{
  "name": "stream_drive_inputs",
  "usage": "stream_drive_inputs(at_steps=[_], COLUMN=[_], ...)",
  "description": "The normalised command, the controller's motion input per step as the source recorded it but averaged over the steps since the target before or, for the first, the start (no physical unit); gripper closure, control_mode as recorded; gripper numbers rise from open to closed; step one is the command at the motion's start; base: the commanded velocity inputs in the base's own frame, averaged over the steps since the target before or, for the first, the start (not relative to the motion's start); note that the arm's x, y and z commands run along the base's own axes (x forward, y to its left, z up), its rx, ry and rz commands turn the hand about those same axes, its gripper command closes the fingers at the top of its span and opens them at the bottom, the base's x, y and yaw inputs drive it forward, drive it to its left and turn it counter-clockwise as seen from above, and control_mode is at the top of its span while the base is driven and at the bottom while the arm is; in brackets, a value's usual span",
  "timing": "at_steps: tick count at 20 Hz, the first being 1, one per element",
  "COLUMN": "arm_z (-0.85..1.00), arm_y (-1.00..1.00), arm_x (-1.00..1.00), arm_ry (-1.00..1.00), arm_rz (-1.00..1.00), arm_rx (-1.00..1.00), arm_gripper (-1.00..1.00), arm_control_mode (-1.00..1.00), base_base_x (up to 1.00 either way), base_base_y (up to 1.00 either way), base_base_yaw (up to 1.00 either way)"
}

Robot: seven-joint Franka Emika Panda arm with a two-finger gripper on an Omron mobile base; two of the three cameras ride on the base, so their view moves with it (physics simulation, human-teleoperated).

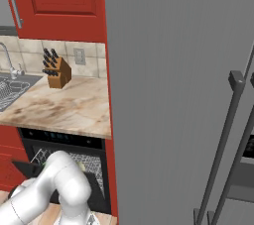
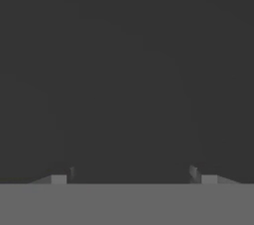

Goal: Pick up the cup and bowl from the counter, place them in the dishwasher, and close the dishwasher door.

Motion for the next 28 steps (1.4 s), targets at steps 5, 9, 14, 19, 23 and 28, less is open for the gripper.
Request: stream_drive_inputs(at_steps=[5,9,14,19,23,28], arm_z=[0.0,0.0,0.0,0.0,0.0,-0.03], arm_y=[-0.32,-0.37,-0.39,-0.44,-0.43,-0.37], arm_x=[0.76,0.8,0.85,0.93,0.95,0.93], arm_ry=[-0.14,-0.14,-0.14,-0.13,-0.13,-0.13], arm_rz=[0.0,0.0,0.0,0.0,0.0,0.0], arm_rx=[-0.24,-0.27,-0.29,-0.32,-0.33,-0.34], arm_gripper=[-1.0,-1.0,-1.0,-1.0,-1.0,-1.0], arm_control_mode=[-1.0,-1.0,-1.0,-1.0,-1.0,-1.0], base_base_x=[0.0,0.0,0.0,0.0,0.0,0.0], base_base_y=[0.0,0.0,0.0,0.0,0.0,0.0], base_base_yaw=[0.0,0.0,0.0,0.0,0.0,0.0])
